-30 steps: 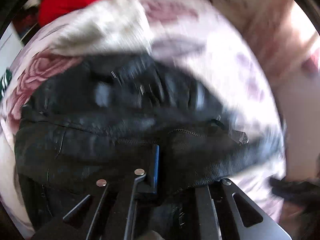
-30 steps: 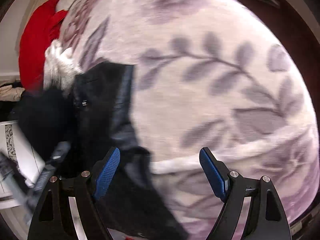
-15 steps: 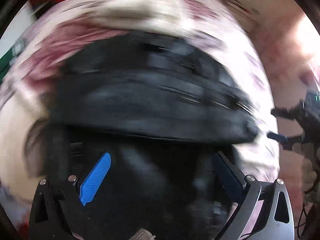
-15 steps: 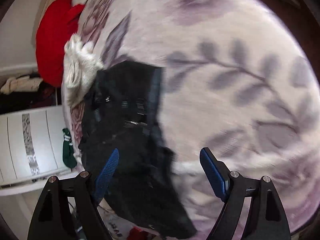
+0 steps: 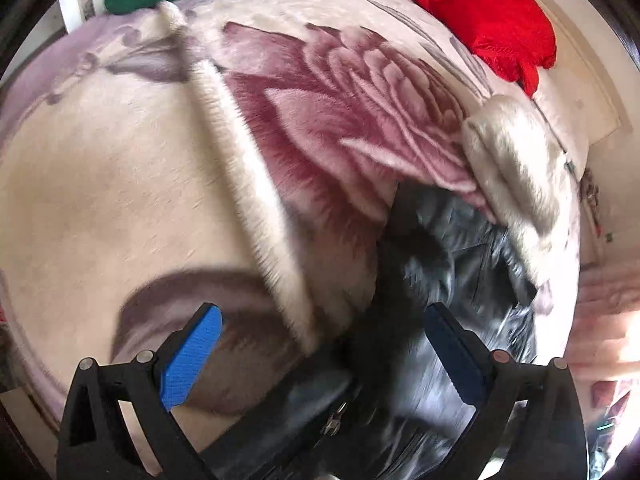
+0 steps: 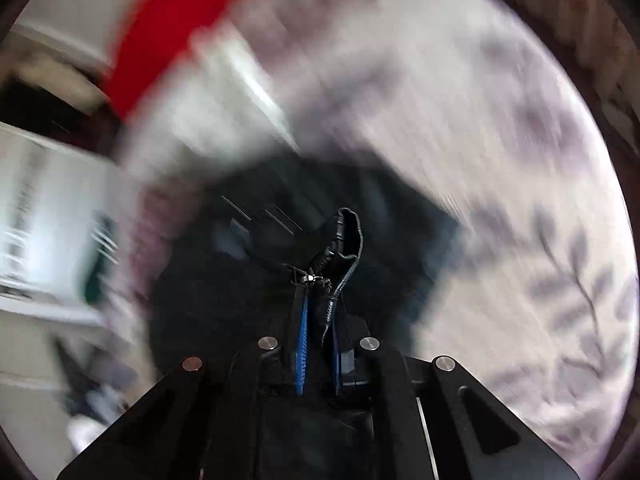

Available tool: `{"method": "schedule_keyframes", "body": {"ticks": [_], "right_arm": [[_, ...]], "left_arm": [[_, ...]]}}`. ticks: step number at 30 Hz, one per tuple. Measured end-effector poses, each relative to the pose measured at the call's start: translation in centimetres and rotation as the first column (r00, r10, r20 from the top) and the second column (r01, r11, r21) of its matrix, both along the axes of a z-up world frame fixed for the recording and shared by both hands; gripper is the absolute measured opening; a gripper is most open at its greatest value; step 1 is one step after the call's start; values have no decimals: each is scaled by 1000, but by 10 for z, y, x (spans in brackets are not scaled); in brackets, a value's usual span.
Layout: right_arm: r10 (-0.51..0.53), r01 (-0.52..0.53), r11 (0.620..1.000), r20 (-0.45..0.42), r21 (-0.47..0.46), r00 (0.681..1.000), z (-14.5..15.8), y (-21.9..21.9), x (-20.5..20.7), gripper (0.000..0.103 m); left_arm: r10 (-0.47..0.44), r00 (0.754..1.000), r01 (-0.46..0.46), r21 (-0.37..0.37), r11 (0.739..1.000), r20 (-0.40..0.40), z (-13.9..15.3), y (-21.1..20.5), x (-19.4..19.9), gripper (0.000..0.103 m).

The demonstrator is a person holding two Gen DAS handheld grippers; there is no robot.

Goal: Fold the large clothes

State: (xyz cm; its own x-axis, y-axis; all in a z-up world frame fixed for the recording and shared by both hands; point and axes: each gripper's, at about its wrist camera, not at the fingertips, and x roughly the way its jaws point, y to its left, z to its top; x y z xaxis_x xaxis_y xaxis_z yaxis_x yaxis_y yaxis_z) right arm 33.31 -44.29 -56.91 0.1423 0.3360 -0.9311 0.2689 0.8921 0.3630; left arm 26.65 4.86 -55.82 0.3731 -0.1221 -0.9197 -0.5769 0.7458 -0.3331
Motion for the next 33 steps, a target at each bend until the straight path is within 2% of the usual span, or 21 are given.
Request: {"method": "schedule_keyframes", "body": {"ticks": [2,5,7,8,10,13,16,17,18,19,21,23,24,25,26,27,28,30,31,32,33], "right_arm": [[-17,9,998,-137,-64,990,-29,-5,-5,40],[-152,149,988,-96,-41,984,-13,-13,-20,45],[-232,232,973,-33,-17,972,9,-12,-34,54],[-276,276,961,-11,13,961,18,-7,-41,59],[-354,354,926,-22,128,935,21,11,-59,63],[-355,398,855,-184,333,917,-19,64,-66,63],[-380,462,797,-271,390,884,-65,108,-59,63],[-412,497,769,-281,403,866,-74,117,-58,50],[-488,552,716,-259,428,833,-78,123,-61,28],[-511,563,707,-241,428,825,-77,128,-62,4],[-513,517,735,-138,439,847,-58,137,-59,4],[-466,454,807,-64,378,882,-43,147,-57,4],[-414,415,855,-73,311,908,-45,153,-57,4],[-377,389,880,-99,272,921,-51,158,-58,4],[-350,378,893,-152,244,924,-62,162,-61,5],[-341,381,893,-191,241,920,-70,162,-61,6],[-324,374,894,-221,246,920,-74,162,-61,9],[-299,356,899,-234,256,925,-65,158,-57,31],[-292,346,906,-231,243,928,-57,155,-52,49],[-291,337,916,-217,219,932,-47,151,-50,57],[-282,316,928,-179,198,942,-30,148,-47,58]], "left_arm": [[-81,997,81,-37,996,-18,-12,-1,31,103],[-257,965,256,-28,966,-59,-30,-16,74,99],[-342,937,342,-12,940,-73,-38,-24,91,72],[-380,922,380,-19,925,-70,-42,-29,99,39],[-426,902,425,-19,905,-66,-44,-35,105,28],[-441,897,439,-51,897,-24,-41,-33,107,20],[-396,918,394,-166,904,23,-42,-11,107,15],[-363,931,362,-217,906,37,-45,1,107,14],[-332,942,332,-259,907,42,-50,12,108,13],[-304,951,305,-301,904,51,-54,21,107,12],[-263,963,263,-360,895,50,-65,35,107,12],[-246,968,242,-427,871,46,-80,42,109,12],[-223,974,213,-473,855,36,-89,47,107,13],[-182,983,167,-538,826,24,-99,53,104,13],[-152,988,133,-597,791,19,-103,59,101,17],[-146,989,130,-619,774,24,-102,63,99,19],[-154,987,142,-616,775,35,-96,65,97,19],[-189,979,201,-550,811,78,-70,66,90,36],[-222,969,244,-518,820,105,-57,64,85,46],[-250,960,279,-483,830,126,-44,61,79,65],[-261,954,301,-459,836,150,-34,57,72,67]]}}
